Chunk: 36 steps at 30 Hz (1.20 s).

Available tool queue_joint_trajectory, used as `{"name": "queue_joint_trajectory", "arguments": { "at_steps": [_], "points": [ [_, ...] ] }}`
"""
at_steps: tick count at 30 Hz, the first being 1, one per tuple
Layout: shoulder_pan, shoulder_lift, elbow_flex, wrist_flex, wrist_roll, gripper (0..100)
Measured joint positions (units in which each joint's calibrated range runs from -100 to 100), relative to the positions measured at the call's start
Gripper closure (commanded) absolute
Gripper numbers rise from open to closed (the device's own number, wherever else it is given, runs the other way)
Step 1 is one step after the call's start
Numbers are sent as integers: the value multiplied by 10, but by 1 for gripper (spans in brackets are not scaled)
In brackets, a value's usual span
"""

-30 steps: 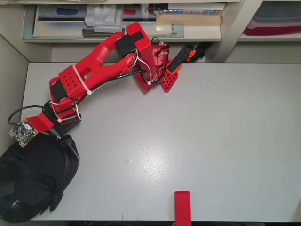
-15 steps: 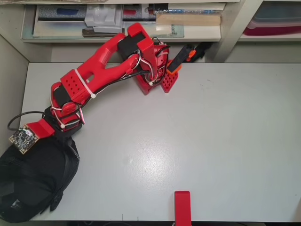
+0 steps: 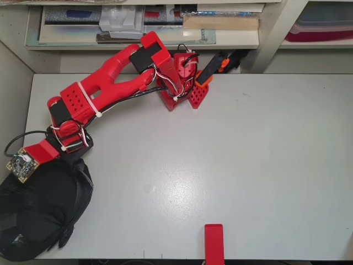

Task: Place Meta Rayban sunglasses on black head mold for quality assessment

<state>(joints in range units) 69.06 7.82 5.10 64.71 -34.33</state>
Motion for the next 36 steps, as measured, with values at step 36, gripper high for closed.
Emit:
{"name": "queue_joint_trajectory", "arguments": {
  "at_steps": [36],
  "points": [
    [-32, 55, -107, -17, 12, 35]
  ]
}}
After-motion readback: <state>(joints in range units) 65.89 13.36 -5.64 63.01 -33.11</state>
